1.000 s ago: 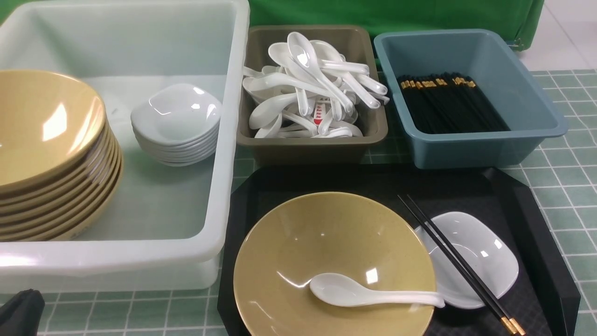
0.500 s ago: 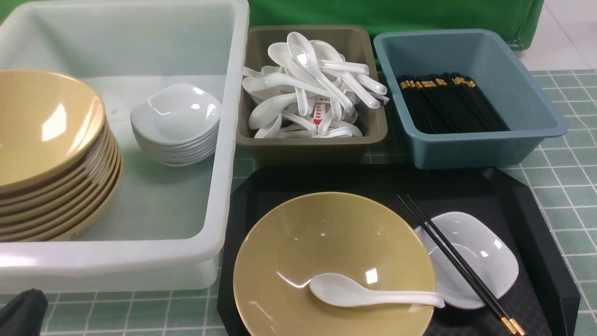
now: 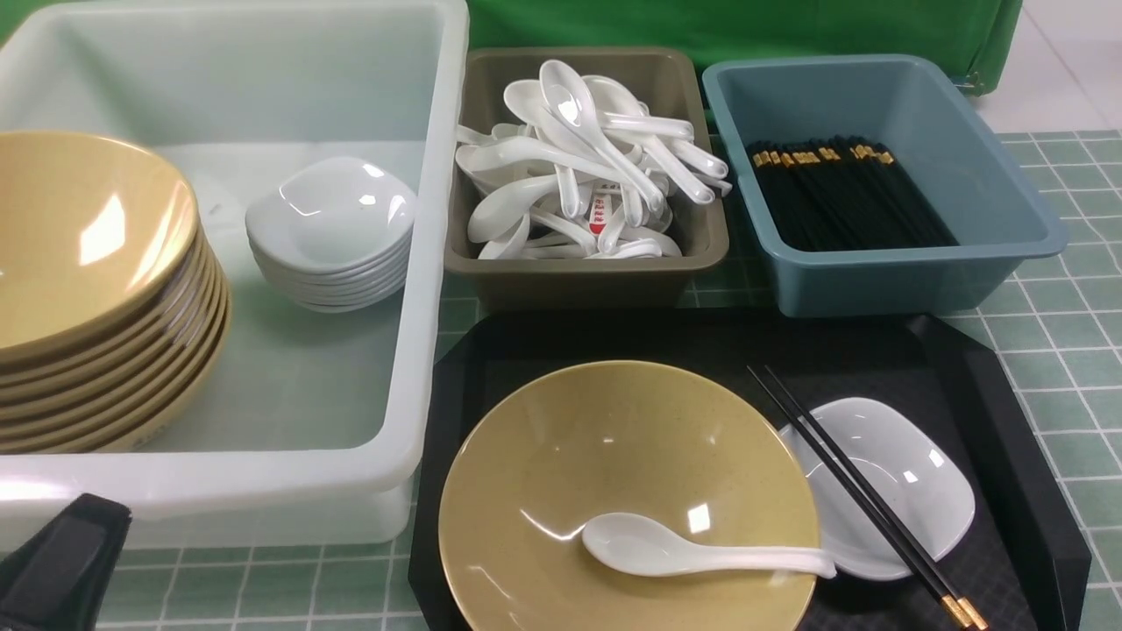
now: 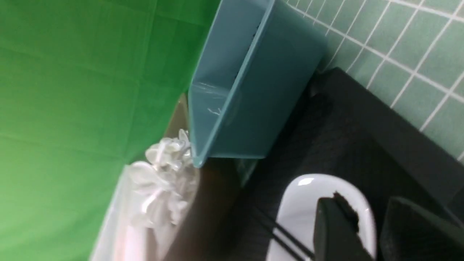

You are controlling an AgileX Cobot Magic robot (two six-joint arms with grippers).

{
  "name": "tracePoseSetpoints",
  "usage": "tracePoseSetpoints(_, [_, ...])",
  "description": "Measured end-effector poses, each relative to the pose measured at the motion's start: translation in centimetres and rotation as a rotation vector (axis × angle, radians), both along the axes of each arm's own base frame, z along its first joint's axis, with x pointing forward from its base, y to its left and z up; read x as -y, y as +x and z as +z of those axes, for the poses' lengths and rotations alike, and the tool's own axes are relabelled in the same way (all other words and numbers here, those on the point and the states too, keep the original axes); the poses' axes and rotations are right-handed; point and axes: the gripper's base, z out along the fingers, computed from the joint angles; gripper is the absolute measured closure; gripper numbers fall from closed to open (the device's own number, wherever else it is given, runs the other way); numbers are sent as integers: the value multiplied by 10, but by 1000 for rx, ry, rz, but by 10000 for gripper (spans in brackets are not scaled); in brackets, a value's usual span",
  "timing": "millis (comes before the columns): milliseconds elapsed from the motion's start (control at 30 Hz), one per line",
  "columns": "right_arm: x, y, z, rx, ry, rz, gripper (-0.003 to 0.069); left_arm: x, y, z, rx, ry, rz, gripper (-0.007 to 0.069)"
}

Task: On blue table put chopsticks spoon bowls plates into blue grey white boxes.
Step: 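Move the grippers toward the tableware on the black tray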

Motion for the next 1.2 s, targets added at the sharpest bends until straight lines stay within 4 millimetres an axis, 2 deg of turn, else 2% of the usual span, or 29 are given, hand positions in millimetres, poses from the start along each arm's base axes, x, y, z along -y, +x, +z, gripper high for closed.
tracePoseSetpoints(133, [-1, 0, -2, -8, -167, 48, 421, -1, 0, 2, 12, -6, 8, 636])
tracePoseSetpoints(200, [-3, -2, 3, -14, -268, 103, 421, 1, -2, 13, 45, 81, -11, 636])
tracePoseSetpoints(233, [-6, -5, 18, 6, -374, 159, 423, 3, -5, 28, 85, 182, -37, 636])
tracePoseSetpoints(267, [-6, -5, 17, 5, -374, 159, 423, 4, -7, 34, 105, 221, -38, 636])
tracePoseSetpoints(333, [-9, -9, 68, 14, -593, 276, 475, 10, -17, 78, 172, 548, -104, 636])
tracePoseSetpoints(400, [-11, -4, 101, -21, -725, 350, 539, 12, -12, 103, 121, 698, -159, 636])
tracePoseSetpoints(467, [-12, 9, 119, -98, -833, 442, 592, 12, -3, 117, 41, 799, -213, 636])
tracePoseSetpoints(500, [-12, 10, 122, -106, -843, 455, 592, 12, -2, 118, 20, 812, -232, 636])
tracePoseSetpoints(533, [-14, 25, 144, -178, -932, 557, 620, 11, 13, 133, -94, 911, -301, 636])
tracePoseSetpoints(567, [-14, 30, 144, -200, -949, 581, 620, 10, 15, 134, -108, 921, -311, 636])
tracePoseSetpoints(600, [-15, 43, 157, -249, -999, 660, 622, 9, 25, 146, -202, 993, -380, 636])
tracePoseSetpoints(667, [-18, 62, 162, -343, -1045, 804, 622, 8, 41, 150, -321, 1047, -480, 636])
tracePoseSetpoints(700, [-21, 77, 161, -398, -1055, 890, 622, 7, 48, 156, -351, 1093, -524, 636])
tracePoseSetpoints(733, [-22, 79, 161, -403, -1057, 904, 622, 7, 49, 157, -363, 1099, -539, 636])
tracePoseSetpoints(833, [-41, 108, 150, -469, -1114, 1108, 622, 18, 75, 164, -352, 1202, -727, 636])
tracePoseSetpoints(933, [-57, 130, 132, -545, -1163, 1200, 621, 39, 91, 166, -278, 1260, -886, 636])
tracePoseSetpoints(1067, [-79, 157, 101, -635, -1230, 1245, 605, 78, 112, 161, -197, 1319, -1075, 636])
tracePoseSetpoints(1100, [-80, 159, 98, -641, -1230, 1246, 600, 80, 112, 161, -189, 1322, -1080, 636])
tracePoseSetpoints(1133, [-85, 167, 88, -656, -1230, 1256, 578, 90, 117, 158, -177, 1332, -1116, 636])
tracePoseSetpoints(1200, [-94, 182, 68, -676, -1224, 1267, 482, 113, 126, 154, -133, 1347, -1172, 636])
